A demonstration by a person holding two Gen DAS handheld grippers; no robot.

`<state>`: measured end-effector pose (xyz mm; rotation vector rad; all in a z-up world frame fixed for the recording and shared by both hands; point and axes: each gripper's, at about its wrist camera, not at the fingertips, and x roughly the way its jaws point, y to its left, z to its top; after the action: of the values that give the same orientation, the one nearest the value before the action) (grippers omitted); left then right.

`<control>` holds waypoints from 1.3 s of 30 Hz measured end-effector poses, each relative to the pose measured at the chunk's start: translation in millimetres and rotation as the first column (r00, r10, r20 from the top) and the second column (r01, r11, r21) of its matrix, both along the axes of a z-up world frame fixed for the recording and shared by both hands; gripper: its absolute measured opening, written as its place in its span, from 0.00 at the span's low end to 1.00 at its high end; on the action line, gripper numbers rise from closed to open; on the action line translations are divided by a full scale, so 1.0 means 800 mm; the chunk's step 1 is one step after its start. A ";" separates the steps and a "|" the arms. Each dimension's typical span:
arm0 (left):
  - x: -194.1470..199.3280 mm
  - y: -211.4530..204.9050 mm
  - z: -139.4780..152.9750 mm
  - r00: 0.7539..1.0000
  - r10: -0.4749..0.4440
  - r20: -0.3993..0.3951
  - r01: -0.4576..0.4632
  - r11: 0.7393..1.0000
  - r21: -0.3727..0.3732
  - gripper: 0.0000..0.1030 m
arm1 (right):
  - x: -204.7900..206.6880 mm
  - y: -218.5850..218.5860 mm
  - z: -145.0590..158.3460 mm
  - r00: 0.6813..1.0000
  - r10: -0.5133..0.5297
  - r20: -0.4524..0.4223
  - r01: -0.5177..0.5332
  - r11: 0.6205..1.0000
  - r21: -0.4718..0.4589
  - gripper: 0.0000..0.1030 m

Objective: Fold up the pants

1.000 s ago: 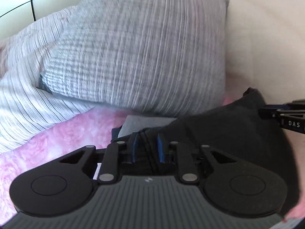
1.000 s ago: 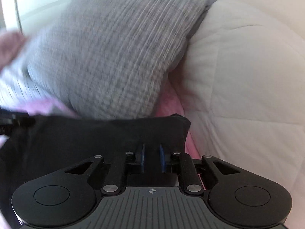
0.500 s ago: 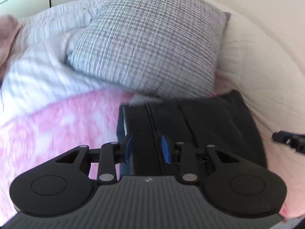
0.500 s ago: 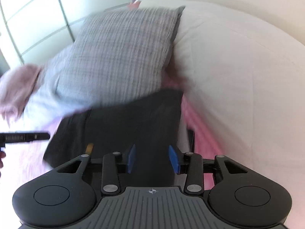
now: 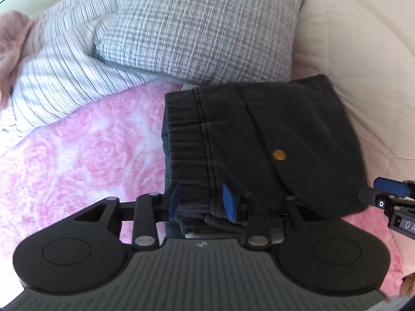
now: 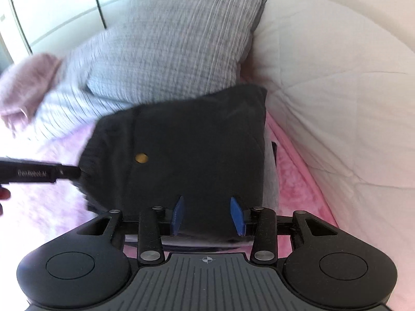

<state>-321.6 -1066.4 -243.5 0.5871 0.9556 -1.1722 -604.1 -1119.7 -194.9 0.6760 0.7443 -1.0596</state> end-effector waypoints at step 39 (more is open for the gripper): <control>-0.116 0.281 0.233 0.991 -0.070 0.117 0.079 0.995 -0.066 0.97 | 0.011 0.267 0.173 0.999 -0.045 0.028 0.045 0.999 0.020 0.61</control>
<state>-414.1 -841.8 -56.7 0.6308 0.7977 -1.2207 -595.3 -906.2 -56.9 0.7260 0.7187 -1.0831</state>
